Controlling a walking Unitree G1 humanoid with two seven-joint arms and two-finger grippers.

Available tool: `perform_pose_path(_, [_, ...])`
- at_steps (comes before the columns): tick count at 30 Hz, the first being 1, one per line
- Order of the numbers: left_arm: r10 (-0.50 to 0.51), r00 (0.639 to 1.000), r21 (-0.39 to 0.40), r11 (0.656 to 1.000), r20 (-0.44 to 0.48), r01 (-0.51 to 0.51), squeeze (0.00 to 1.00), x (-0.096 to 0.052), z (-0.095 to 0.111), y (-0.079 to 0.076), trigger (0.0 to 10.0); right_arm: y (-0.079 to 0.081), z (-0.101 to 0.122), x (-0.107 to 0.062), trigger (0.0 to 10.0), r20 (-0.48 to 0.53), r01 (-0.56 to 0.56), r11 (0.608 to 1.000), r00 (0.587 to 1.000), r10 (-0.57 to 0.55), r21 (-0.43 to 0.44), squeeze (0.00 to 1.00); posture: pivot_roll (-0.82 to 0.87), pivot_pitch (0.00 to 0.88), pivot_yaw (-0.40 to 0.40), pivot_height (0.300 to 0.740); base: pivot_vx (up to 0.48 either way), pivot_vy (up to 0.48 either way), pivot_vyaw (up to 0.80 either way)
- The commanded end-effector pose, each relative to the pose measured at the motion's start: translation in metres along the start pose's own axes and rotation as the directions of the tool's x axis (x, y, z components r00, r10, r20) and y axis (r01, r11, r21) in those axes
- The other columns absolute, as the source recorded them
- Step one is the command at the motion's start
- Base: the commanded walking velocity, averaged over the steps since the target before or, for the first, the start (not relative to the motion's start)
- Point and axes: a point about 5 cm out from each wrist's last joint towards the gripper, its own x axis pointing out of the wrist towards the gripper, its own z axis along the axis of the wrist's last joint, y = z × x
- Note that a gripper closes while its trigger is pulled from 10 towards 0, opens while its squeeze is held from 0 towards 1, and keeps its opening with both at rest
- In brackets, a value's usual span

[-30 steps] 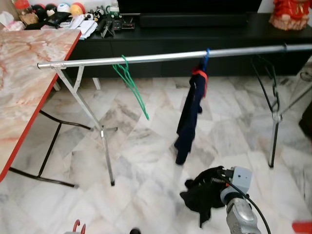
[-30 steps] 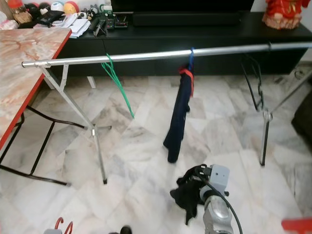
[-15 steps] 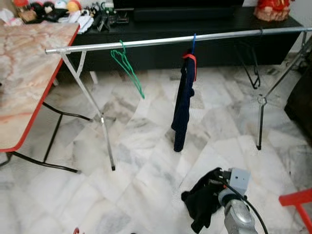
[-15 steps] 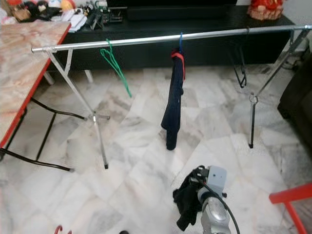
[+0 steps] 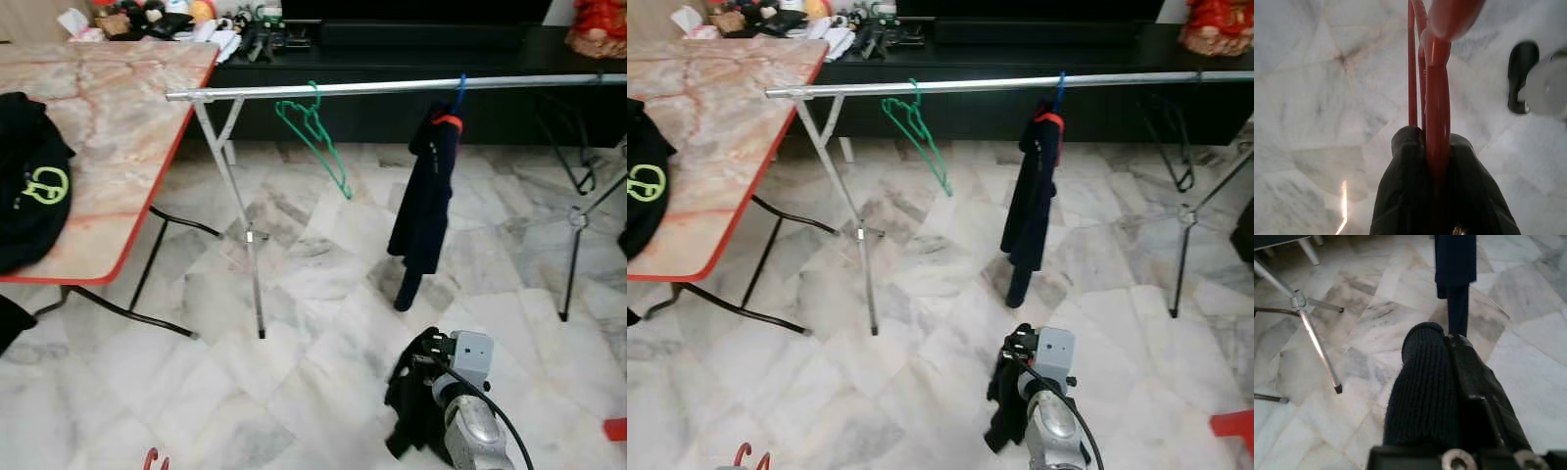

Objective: Hang hanger

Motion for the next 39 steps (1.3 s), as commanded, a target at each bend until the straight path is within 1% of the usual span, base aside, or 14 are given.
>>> perform_pose_path(1, [0.004,0.999,0.021,1.0,-0.034,-0.003,0.0,-0.001,-0.01,0.0,10.0,-0.005,-0.002,-0.003,10.0,0.002,0.013,1.0,1.0,-0.013,0.005,0.0,-0.04,0.184,0.006,0.74,0.0,0.0,0.0])
perform_pose_path(13, [-0.015,0.999,0.034,0.999,-0.033,0.017,0.0,-0.002,-0.012,-0.007,10.0,-0.006,-0.001,-0.001,10.0,-0.004,0.026,1.0,1.0,-0.026,0.014,0.0,-0.04,0.186,0.007,0.74,0.0,0.0,0.0])
perform_pose_path(21, [-0.016,1.0,0.035,0.999,-0.025,0.017,0.0,-0.001,-0.01,-0.007,10.0,-0.006,0.001,0.0,10.0,0.009,0.035,0.999,0.999,-0.035,0.022,0.0,-0.04,0.186,0.011,0.74,0.0,0.0,0.0])
perform_pose_path(24, [0.003,1.0,0.03,1.0,0.007,-0.003,0.0,-0.001,-0.004,-0.004,10.0,-0.006,0.002,0.0,10.0,0.011,0.033,0.999,0.999,-0.033,0.023,0.0,-0.04,0.186,0.011,0.74,0.0,0.0,0.0])
perform_pose_path(27, [0.021,0.988,0.0,1.0,0.15,-0.022,0.0,0.0,0.024,0.002,10.0,-0.006,0.006,0.002,10.0,0.019,0.019,1.0,1.0,-0.019,0.018,0.0,-0.04,0.187,0.011,0.74,0.0,0.0,0.0])
perform_pose_path(28, [0.023,0.984,0.003,1.0,0.178,-0.024,0.0,0.0,0.029,0.002,10.0,-0.006,0.007,0.003,10.0,0.023,0.016,1.0,1.0,-0.017,0.016,0.0,-0.04,0.189,0.012,0.74,0.0,0.0,0.0])
perform_pose_path(29, [0.011,0.967,0.017,1.0,0.256,-0.016,0.0,0.0,0.045,0.003,10.0,-0.005,0.012,0.005,10.0,0.041,0.009,1.0,0.999,-0.01,0.014,0.0,-0.04,0.188,0.012,0.74,0.0,0.0,0.0])
perform_pose_path(31, [-0.004,0.941,0.016,1.0,0.338,-0.002,0.0,-0.002,0.063,0.004,10.0,-0.004,0.017,0.008,10.0,0.059,0.003,1.0,0.998,-0.004,0.013,0.0,-0.03,0.188,0.012,0.74,0.0,0.0,0.0])
perform_pose_path(32, [-0.026,0.909,0.039,0.999,0.417,0.011,0.0,-0.005,0.08,0.005,10.0,-0.002,0.023,0.01,10.0,0.078,-0.001,1.0,0.997,0.0,0.013,0.0,-0.03,0.188,0.012,0.74,0.0,0.0,0.0])
perform_pose_path(33, [-0.026,0.909,0.039,0.999,0.417,0.011,0.0,-0.005,0.08,0.005,10.0,-0.002,0.023,0.01,10.0,0.078,-0.001,1.0,0.997,0.0,0.013,0.0,-0.03,0.188,0.012,0.74,0.0,0.0,0.0])
perform_pose_path(35, [-0.076,0.862,0.08,0.996,0.501,0.041,0.0,-0.01,0.1,0.002,10.0,0.0,0.029,0.013,10.0,0.096,-0.007,1.0,0.995,0.006,0.01,0.0,-0.03,0.186,0.013,0.74,0.0,0.0,0.0])
perform_pose_path(36, [-0.112,0.846,0.098,0.993,0.52,0.071,0.0,-0.011,0.106,0.0,10.0,0.001,0.031,0.014,10.0,0.101,-0.01,1.0,0.995,0.009,0.007,0.0,-0.03,0.188,0.011,0.74,0.0,0.0,0.0])
perform_pose_path(38, [-0.238,0.806,0.198,0.968,0.542,0.153,0.0,-0.015,0.119,-0.011,10.0,0.003,0.035,0.017,10.0,0.095,-0.018,1.0,0.995,0.019,-0.012,0.0,-0.03,0.188,0.008,0.74,0.0,0.0,0.0])
perform_pose_path(39, [-0.238,0.806,0.198,0.968,0.542,0.153,0.0,-0.015,0.119,-0.011,10.0,0.003,0.035,0.017,10.0,0.095,-0.018,1.0,0.995,0.019,-0.012,0.0,-0.03,0.188,0.008,0.74,0.0,0.0,0.0])
